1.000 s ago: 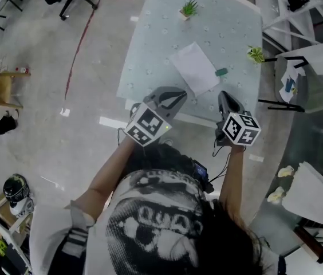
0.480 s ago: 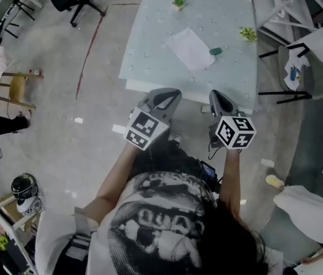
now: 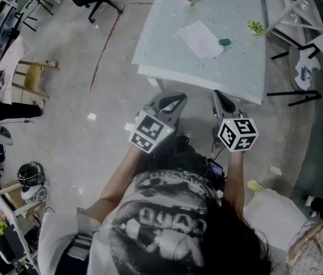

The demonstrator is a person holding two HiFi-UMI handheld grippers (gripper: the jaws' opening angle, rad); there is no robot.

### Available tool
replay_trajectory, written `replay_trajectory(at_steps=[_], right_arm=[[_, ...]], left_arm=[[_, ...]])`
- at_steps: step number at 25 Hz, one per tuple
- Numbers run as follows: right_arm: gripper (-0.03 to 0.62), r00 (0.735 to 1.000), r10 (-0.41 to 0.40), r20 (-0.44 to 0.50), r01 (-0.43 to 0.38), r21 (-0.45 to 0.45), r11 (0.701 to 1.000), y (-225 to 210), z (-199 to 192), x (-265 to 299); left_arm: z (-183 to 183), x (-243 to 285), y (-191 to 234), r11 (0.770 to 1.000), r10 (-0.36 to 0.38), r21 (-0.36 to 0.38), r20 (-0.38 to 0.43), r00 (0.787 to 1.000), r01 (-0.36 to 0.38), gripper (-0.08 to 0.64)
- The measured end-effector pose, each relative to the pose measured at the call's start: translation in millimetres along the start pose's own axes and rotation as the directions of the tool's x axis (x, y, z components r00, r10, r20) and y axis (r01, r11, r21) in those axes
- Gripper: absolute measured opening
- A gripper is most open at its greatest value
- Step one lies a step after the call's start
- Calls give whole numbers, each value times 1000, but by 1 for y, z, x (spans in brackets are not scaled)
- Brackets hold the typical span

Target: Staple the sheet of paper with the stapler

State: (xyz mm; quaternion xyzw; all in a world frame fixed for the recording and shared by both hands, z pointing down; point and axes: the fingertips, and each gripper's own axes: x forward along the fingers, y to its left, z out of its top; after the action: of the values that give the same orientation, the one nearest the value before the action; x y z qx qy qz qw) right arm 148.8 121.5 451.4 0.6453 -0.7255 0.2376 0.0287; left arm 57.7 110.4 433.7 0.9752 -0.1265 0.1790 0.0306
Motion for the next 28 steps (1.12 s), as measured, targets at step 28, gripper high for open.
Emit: replay_trajectory(at_steps=[28], right_arm=[[-8, 999, -44, 25, 45, -52, 998, 73, -4, 23]], left_arm=[[-2, -51, 30, 994, -96, 56, 20, 995, 94, 5]])
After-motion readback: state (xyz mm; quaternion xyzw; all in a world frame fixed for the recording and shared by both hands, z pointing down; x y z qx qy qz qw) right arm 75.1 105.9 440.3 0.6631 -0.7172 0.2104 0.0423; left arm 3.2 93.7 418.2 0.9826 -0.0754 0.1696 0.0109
